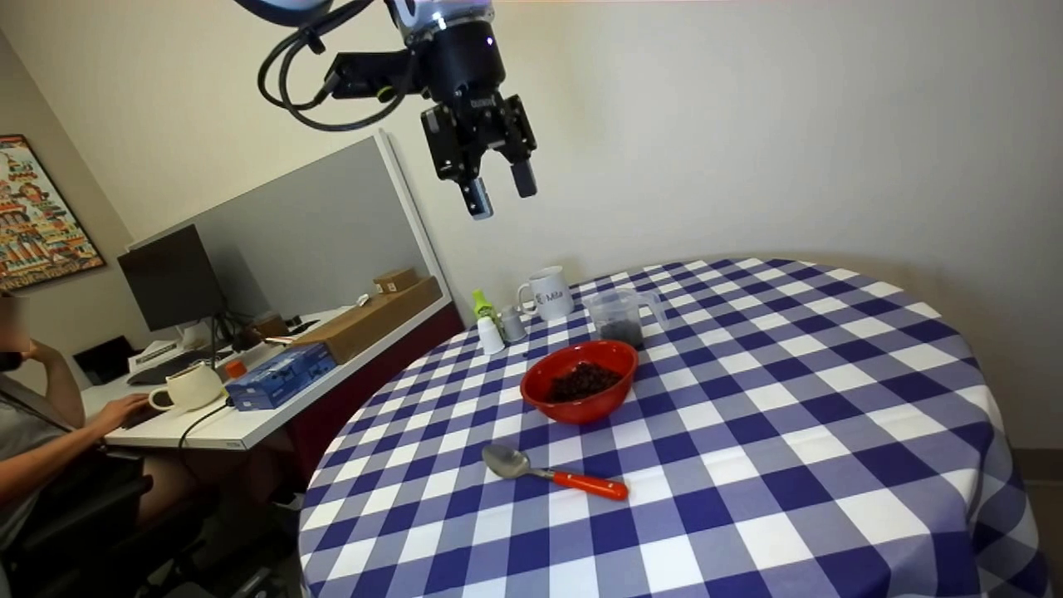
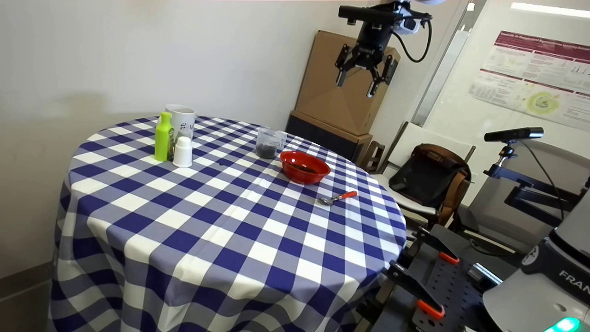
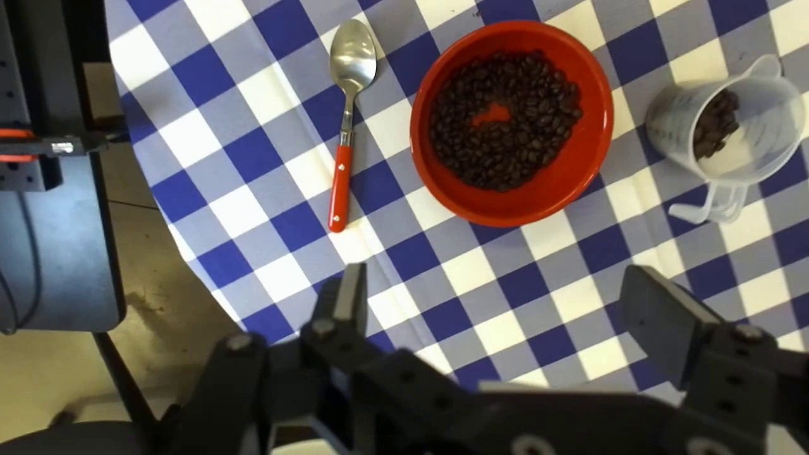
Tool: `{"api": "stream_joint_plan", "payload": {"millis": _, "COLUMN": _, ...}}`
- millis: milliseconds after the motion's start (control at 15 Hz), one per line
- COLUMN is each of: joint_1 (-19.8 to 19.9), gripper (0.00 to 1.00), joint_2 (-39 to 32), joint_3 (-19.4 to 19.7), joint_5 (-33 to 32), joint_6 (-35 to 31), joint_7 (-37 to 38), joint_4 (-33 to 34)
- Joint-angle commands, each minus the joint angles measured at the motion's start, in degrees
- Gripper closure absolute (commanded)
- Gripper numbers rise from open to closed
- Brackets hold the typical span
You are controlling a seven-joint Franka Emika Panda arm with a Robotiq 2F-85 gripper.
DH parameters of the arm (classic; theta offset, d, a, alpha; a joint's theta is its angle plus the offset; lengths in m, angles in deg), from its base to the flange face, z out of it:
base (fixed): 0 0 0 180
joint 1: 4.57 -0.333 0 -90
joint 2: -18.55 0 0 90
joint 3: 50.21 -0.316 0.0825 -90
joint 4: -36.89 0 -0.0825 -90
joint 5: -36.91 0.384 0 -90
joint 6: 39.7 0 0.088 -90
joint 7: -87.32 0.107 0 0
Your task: Put a spoonful of the things in the bowl into the jug
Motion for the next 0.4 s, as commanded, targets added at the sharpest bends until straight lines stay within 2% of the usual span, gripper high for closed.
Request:
{"api": "stream_joint_plan", "payload": {"millis": 0, "joint_1": -0.9, "gripper": 0.0, "joint_2": 1.8, "joint_3": -3.1, "joint_5": 0.5, "joint_6": 4.4, "joint_7": -7.8, "joint_4": 1.7}}
{"api": "stream_joint_plan", "payload": {"millis": 67, "joint_1": -1.3, "gripper": 0.0, "joint_2": 2.3, "joint_3": -4.0, "joint_5": 0.6, "joint_6": 4.7, "joint_7": -9.8, "joint_4": 1.2}}
{"api": "stream_joint_plan", "payload": {"millis": 133, "joint_1": -0.1, "gripper": 0.0, "joint_2": 1.1, "joint_3": -3.6, "joint_5": 0.1, "joint_6": 2.9, "joint_7": -5.7, "joint_4": 1.4}}
{"api": "stream_joint_plan", "payload": {"millis": 333, "joint_1": -0.8, "gripper": 0.0, "joint_2": 1.4, "joint_3": -4.8, "joint_5": 0.1, "joint_6": 3.6, "joint_7": -7.4, "joint_4": 1.4}}
